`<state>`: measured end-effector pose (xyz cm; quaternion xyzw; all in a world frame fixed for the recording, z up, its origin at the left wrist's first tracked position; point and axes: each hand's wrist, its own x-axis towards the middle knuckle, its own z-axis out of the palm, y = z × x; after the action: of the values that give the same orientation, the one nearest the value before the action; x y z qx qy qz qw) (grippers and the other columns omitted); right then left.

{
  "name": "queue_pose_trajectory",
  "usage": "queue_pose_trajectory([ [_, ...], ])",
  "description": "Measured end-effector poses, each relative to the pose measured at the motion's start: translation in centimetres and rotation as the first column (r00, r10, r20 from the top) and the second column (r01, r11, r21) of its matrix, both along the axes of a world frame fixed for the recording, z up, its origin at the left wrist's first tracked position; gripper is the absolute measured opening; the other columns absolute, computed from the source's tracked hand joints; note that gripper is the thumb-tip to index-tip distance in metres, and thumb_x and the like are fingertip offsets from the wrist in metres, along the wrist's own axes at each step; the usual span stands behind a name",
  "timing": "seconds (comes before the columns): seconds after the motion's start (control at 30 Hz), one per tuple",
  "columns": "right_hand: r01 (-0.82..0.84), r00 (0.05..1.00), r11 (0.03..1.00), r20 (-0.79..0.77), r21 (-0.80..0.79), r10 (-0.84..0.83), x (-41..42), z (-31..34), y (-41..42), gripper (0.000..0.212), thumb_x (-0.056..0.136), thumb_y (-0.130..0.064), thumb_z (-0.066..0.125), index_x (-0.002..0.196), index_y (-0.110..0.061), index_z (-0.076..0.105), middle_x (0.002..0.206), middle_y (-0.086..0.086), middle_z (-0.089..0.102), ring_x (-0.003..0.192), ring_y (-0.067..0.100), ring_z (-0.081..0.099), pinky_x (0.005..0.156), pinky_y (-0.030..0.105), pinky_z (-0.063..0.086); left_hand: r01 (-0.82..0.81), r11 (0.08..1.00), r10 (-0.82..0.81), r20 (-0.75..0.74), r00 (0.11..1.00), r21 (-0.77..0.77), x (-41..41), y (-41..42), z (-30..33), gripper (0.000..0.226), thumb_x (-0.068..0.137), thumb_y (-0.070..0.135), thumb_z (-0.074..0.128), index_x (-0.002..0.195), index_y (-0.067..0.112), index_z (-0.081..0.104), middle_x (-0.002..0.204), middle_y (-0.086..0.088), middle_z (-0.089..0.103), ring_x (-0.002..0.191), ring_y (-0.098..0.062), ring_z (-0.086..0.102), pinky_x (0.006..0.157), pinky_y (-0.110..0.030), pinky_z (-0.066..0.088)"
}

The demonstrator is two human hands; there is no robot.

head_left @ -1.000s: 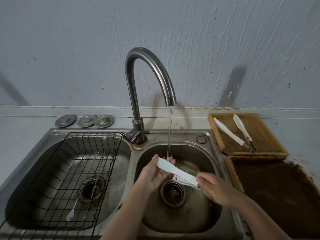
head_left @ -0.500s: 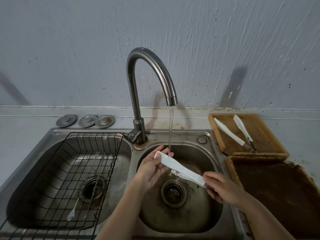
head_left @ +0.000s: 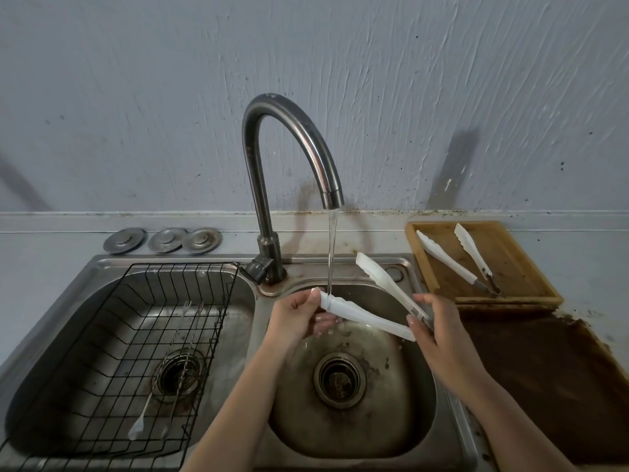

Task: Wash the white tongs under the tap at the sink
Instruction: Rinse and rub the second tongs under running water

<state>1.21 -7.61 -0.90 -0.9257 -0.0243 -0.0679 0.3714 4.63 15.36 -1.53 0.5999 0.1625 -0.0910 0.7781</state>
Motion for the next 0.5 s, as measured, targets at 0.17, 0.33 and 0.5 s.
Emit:
queue_pose_trajectory([
  [0.17, 0.081, 0.995, 0.994, -0.065, 0.075, -0.076, 0.4, 0.2, -0.4, 0.039, 0.091, -0.021, 0.054, 0.128, -0.014, 0.043, 0.112, 0.001, 0.06, 0.088, 0.009, 0.061, 0.069, 0.021, 0.051, 0.011, 0.994, -0.016, -0.05, 0.999, -0.107, -0.3, -0.8, 0.9, 0.02, 0.093, 0.013, 0.053, 0.083, 0.004, 0.069, 0.082, -0.018, 0.074, 0.073, -0.025, 0.073, 0.078, -0.037, 0.059],
  [0.33, 0.085, 0.985, 0.993, -0.154, 0.076, -0.073, 0.9, 0.3, -0.5, 0.021, 0.094, -0.02, 0.049, 0.109, -0.01, 0.059, 0.079, -0.006, 0.06, 0.065, 0.005, 0.058, 0.05, 0.014, 0.038, 0.01, 1.0, -0.012, -0.08, 0.997, -0.019, -0.6, -1.5, 1.0, 0.02, 0.094, 0.001, 0.046, 0.093, 0.003, 0.066, 0.086, -0.012, 0.073, 0.078, -0.021, 0.071, 0.062, -0.026, 0.06],
  [0.5, 0.028, 0.99, 0.988, -0.143, 0.152, -0.006, 0.7, 0.2, 0.0, 0.012, 0.093, -0.015, 0.049, 0.088, -0.023, 0.057, 0.084, -0.004, 0.056, 0.073, 0.007, 0.055, 0.059, 0.018, 0.037, 0.066, 0.965, -0.046, -0.083, 0.995, 0.254, 0.1, -1.0, 0.8, 0.021, 0.09, 0.001, 0.053, 0.087, 0.012, 0.072, 0.08, -0.007, 0.073, 0.071, -0.02, 0.071, 0.076, -0.037, 0.058],
])
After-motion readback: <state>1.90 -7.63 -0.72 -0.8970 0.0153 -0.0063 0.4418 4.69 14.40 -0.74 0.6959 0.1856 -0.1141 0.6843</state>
